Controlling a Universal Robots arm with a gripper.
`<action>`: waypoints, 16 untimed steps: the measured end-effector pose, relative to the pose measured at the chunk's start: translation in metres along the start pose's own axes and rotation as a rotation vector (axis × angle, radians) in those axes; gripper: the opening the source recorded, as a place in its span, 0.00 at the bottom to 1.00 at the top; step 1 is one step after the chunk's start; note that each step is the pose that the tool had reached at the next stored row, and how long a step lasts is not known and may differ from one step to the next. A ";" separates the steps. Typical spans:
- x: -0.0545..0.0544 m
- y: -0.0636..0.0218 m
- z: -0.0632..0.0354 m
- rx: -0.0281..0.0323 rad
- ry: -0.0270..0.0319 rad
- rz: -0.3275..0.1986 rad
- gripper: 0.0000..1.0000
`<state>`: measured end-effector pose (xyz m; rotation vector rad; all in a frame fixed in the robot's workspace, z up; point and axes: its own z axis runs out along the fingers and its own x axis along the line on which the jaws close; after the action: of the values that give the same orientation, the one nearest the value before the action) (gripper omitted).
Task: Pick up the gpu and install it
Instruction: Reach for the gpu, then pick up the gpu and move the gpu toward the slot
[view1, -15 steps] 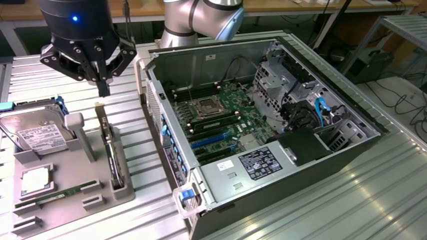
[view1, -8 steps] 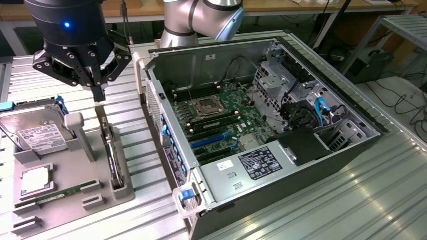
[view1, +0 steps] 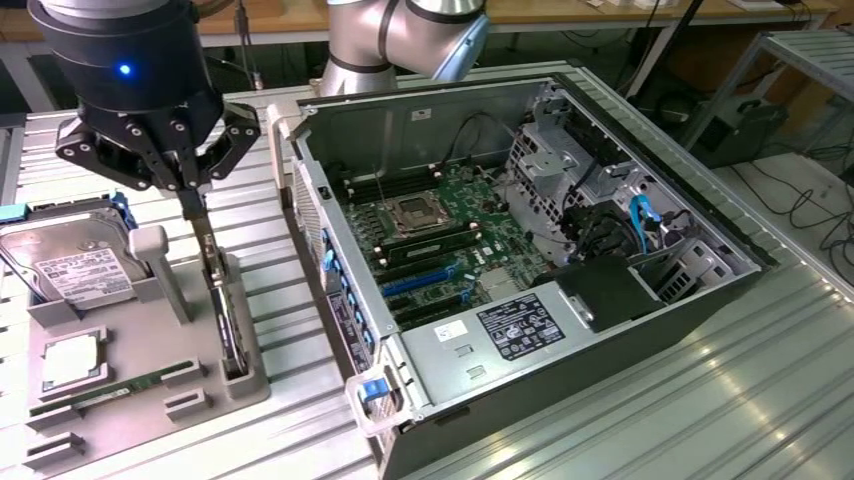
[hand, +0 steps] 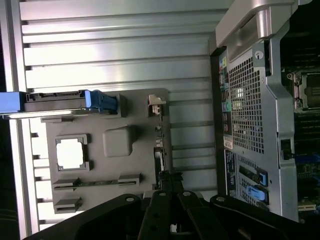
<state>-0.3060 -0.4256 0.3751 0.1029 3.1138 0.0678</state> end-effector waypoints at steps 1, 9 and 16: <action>0.001 -0.0007 0.0002 0.0000 0.0000 0.000 0.11; 0.006 -0.0049 0.0008 0.0000 0.0000 -0.001 0.11; 0.006 -0.0049 0.0008 0.0000 0.0001 -0.001 0.11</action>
<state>-0.3124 -0.4301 0.3739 0.1009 3.1139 0.0678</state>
